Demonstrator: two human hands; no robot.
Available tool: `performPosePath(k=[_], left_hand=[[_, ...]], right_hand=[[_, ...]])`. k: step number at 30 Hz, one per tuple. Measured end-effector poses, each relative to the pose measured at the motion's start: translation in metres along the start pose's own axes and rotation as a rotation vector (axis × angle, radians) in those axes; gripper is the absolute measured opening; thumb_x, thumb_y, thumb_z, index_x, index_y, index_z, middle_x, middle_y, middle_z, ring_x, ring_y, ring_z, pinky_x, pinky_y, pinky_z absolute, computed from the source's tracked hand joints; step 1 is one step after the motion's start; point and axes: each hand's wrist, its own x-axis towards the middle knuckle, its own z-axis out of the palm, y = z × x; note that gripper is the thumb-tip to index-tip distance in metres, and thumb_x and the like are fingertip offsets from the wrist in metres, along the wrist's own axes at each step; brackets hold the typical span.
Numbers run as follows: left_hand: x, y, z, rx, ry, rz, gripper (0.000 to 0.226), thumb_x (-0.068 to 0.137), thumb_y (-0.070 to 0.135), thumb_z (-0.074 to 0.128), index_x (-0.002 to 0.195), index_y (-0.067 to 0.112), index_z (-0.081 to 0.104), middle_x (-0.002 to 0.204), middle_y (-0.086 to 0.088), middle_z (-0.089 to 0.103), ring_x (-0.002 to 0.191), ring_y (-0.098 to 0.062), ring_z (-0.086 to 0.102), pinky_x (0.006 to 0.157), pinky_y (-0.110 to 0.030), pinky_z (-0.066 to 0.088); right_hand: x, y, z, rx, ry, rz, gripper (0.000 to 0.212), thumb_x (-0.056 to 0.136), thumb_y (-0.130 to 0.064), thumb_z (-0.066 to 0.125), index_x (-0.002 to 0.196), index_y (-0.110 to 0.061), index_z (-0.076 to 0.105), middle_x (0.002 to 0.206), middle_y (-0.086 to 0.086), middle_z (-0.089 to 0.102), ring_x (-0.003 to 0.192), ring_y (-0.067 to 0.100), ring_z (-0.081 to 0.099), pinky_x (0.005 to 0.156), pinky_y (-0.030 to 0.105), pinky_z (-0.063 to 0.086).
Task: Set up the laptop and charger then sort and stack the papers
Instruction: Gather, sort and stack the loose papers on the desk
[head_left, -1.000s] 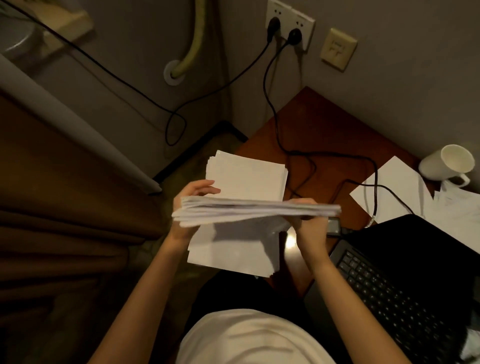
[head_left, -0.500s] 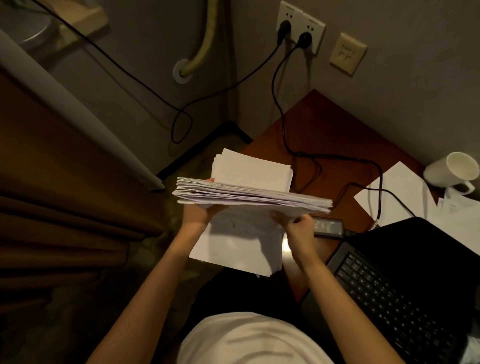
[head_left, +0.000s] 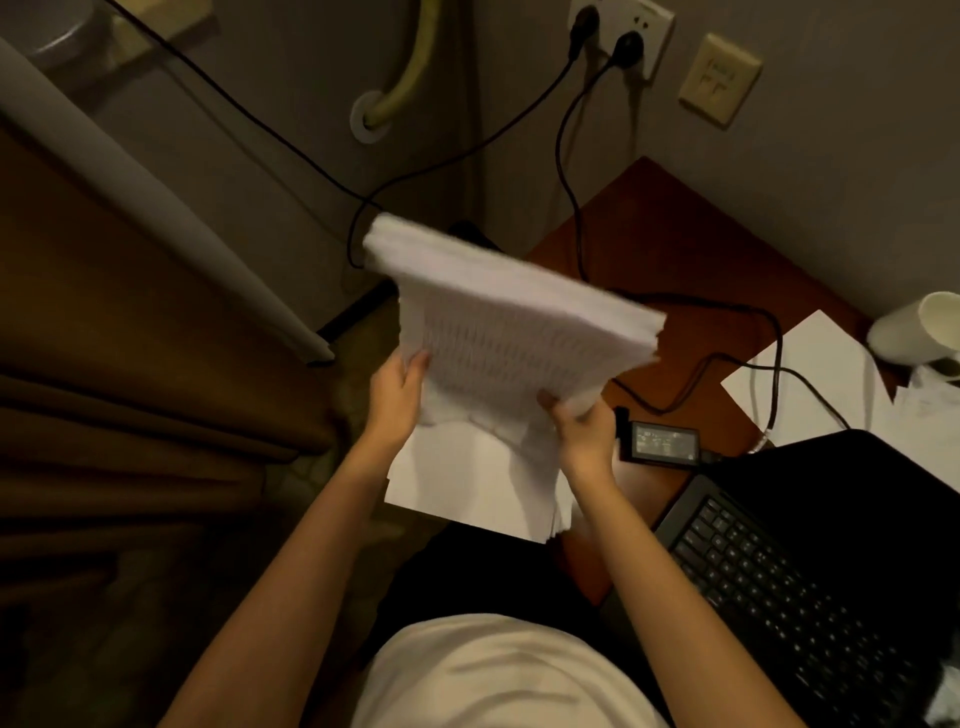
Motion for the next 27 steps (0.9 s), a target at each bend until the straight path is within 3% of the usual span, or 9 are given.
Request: performPosePath(k=[2,4,6,9,14,17,20,24,27], left_hand=[[0.002,0.001,-0.002,0.044,0.012,0.025,0.019,0.100,0.029,0.045,0.106,0.017,0.059,0.096,0.006,0.065,0.092,-0.011,0.064,0.075,-0.025,0.053],[0.002,-0.008,-0.002,0.123,-0.035,0.012,0.025,0.100,0.033,0.045,0.111,0.016,0.060,0.103,0.002,0.066,0.096,-0.014,0.064,0.084,-0.035,0.054],[0.001,-0.025,0.000,0.246,-0.111,-0.022,0.036,0.099,0.039,0.045,0.124,0.015,0.057,0.113,0.000,0.065,0.104,-0.016,0.061,0.091,-0.039,0.051],[-0.006,-0.046,0.006,0.405,-0.155,-0.131,0.036,0.098,0.041,0.044,0.118,0.014,0.057,0.112,-0.002,0.063,0.103,-0.020,0.060,0.087,-0.037,0.050],[-0.001,-0.062,0.008,0.598,-0.014,-0.181,0.038,0.092,0.039,0.057,0.120,0.013,0.053,0.123,-0.005,0.051,0.116,-0.024,0.049,0.095,-0.043,0.046],[0.019,-0.057,0.006,0.410,0.019,-0.271,0.051,0.089,0.037,0.063,0.130,0.012,0.046,0.128,-0.005,0.047,0.116,-0.022,0.049,0.093,-0.036,0.045],[0.033,-0.053,0.007,0.230,-0.116,-0.382,0.065,0.087,0.036,0.066,0.140,0.019,0.033,0.133,-0.005,0.049,0.119,-0.026,0.051,0.094,-0.040,0.046],[0.038,-0.049,0.014,0.247,-0.273,-0.457,0.098,0.080,0.034,0.075,0.145,0.017,0.004,0.138,-0.007,0.042,0.126,-0.030,0.046,0.102,-0.046,0.040],[0.043,-0.055,0.009,0.243,-0.263,-0.465,0.087,0.077,0.037,0.076,0.142,0.012,0.024,0.137,-0.005,0.046,0.128,-0.027,0.046,0.101,-0.041,0.041]], right_hand=[[-0.001,0.001,-0.002,-0.062,0.019,-0.011,0.038,0.085,-0.010,0.068,0.121,-0.005,0.058,0.111,0.000,0.063,0.099,0.011,0.059,0.083,0.019,0.047],[-0.004,0.009,-0.002,-0.114,0.026,0.023,0.041,0.086,-0.010,0.067,0.125,-0.006,0.055,0.113,-0.001,0.060,0.100,0.008,0.053,0.081,0.013,0.041],[-0.006,0.023,0.000,-0.155,0.035,0.125,0.042,0.087,-0.010,0.066,0.127,-0.005,0.053,0.121,0.004,0.060,0.103,0.013,0.055,0.082,0.016,0.040],[-0.007,0.045,0.003,-0.207,0.021,0.243,0.042,0.087,-0.010,0.066,0.127,-0.005,0.053,0.126,0.010,0.059,0.112,0.023,0.057,0.084,0.021,0.040],[0.007,0.056,0.000,-0.377,-0.039,0.287,0.045,0.087,-0.017,0.066,0.127,-0.009,0.049,0.125,0.008,0.058,0.111,0.025,0.056,0.088,0.030,0.045],[0.025,0.059,-0.009,-0.463,0.002,0.316,0.047,0.087,-0.022,0.065,0.129,-0.011,0.047,0.127,0.011,0.053,0.107,0.024,0.055,0.088,0.035,0.048],[0.035,0.058,-0.010,-0.452,-0.048,0.365,0.043,0.090,-0.021,0.061,0.131,-0.009,0.051,0.120,0.005,0.056,0.094,0.014,0.051,0.076,0.026,0.043],[0.044,0.056,-0.007,-0.400,-0.010,0.418,0.039,0.090,-0.024,0.062,0.125,-0.007,0.055,0.113,0.004,0.059,0.089,0.013,0.050,0.073,0.025,0.042],[0.052,0.062,-0.003,-0.427,-0.048,0.462,0.038,0.087,-0.031,0.066,0.114,-0.005,0.058,0.109,0.005,0.062,0.087,0.017,0.055,0.067,0.025,0.043]])
